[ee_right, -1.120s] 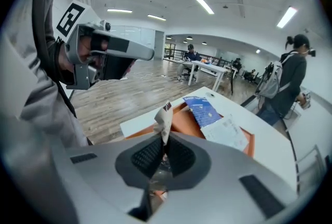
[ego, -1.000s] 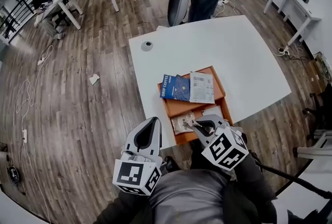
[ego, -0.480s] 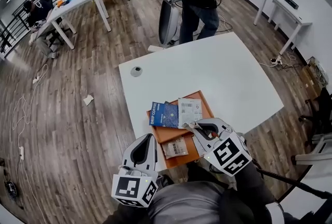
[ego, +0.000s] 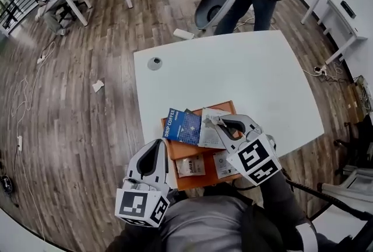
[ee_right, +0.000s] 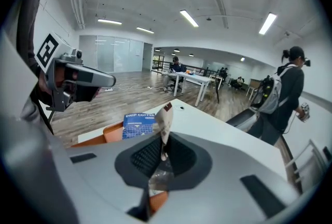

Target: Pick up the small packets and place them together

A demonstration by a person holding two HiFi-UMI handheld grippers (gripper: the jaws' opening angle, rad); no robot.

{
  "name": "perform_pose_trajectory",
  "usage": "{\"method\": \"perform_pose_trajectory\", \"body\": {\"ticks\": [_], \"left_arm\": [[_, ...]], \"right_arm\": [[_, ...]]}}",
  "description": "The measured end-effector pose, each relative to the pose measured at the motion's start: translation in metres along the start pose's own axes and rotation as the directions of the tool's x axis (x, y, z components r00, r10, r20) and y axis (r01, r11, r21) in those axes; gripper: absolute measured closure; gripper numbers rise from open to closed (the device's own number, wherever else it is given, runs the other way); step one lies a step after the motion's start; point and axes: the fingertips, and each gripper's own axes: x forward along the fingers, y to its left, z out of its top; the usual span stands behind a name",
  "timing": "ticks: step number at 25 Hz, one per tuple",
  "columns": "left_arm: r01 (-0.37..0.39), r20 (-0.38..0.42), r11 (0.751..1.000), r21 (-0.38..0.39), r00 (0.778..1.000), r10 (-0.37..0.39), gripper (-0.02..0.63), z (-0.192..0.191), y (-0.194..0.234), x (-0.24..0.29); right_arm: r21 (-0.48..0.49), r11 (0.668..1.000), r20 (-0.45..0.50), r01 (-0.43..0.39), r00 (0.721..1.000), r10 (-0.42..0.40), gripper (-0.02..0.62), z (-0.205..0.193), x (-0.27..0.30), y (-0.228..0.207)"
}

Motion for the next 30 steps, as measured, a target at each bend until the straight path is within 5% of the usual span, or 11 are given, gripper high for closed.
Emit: {"method": "perform_pose_trajectory", "body": {"ticks": [6,17,30], "left_arm": [[-0.049,-0.049,0.998,-0.036,0.998,0.047,0.604,-0.013,0.009,0.01],[-0.076,-0.063,0.996,-0.048,0.995,0.072,0.604,-0.018,0.015,0.011],[-0.051,-0.037,0.998,-0.04,0.998,0.05,0.604,-0.01,0.01,-0.001]], "right_arm": [[0.008,0.995,-0.042,-0.098,0.994,0.099,0.561,-0.015,0.023,0.007],[0.008,0.986,-0.051,-0.166,0.985,0.166,0.377,-0.016,0.033,0.016],[-0.006,0.994,-0.038,-0.113,0.993,0.113,0.37,-0.007,0.016,0.02]]}}
